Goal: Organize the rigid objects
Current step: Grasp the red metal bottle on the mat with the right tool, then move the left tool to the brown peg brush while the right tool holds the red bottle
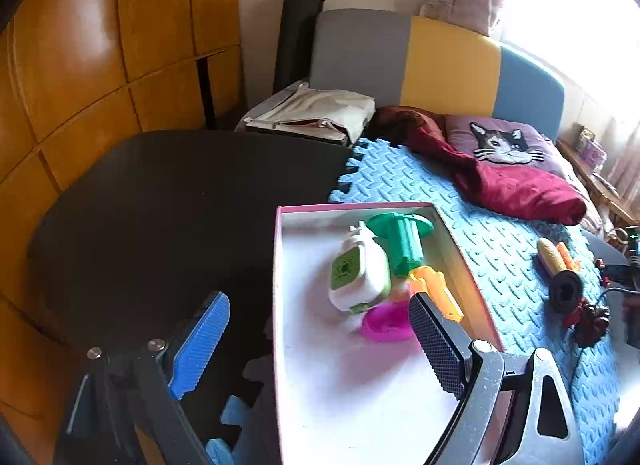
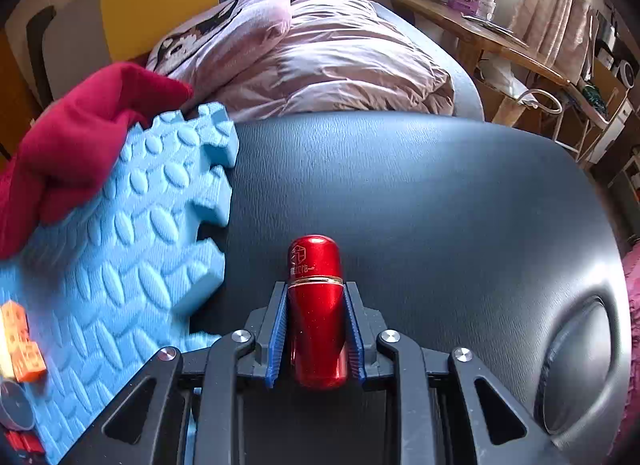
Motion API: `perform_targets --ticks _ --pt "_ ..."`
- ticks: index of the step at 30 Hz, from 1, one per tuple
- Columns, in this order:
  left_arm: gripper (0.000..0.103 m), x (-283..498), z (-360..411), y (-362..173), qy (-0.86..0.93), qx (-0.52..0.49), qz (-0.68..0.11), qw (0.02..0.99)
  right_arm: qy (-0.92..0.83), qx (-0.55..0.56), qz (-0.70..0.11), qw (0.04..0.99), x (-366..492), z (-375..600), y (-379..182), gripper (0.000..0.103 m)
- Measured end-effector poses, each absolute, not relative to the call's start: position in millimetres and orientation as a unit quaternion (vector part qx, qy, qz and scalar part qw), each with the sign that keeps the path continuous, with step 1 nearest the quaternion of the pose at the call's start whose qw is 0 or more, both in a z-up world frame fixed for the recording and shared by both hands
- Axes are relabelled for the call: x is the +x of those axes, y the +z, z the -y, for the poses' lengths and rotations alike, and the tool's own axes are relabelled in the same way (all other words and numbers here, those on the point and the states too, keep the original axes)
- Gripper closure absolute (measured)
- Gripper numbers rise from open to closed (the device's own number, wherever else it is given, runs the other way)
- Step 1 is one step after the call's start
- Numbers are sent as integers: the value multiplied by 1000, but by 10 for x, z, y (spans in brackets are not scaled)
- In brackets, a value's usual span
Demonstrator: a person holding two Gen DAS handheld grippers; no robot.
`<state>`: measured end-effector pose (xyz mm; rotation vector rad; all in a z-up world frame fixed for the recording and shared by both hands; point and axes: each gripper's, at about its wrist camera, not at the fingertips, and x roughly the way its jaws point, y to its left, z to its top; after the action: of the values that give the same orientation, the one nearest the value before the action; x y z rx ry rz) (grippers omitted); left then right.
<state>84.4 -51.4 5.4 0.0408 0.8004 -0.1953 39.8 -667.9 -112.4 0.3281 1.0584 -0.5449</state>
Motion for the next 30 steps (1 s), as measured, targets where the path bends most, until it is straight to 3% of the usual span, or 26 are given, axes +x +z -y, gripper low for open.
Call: perform_targets --ticks 14,30 --pt "11 681 1005 103 -204 23 -389 898 -263 159 -501 809 -230 6128 -821 77" --pt "11 341 2308 -61 -374 78 -392 837 -165 164 -534 813 -605 4817 -729 77"
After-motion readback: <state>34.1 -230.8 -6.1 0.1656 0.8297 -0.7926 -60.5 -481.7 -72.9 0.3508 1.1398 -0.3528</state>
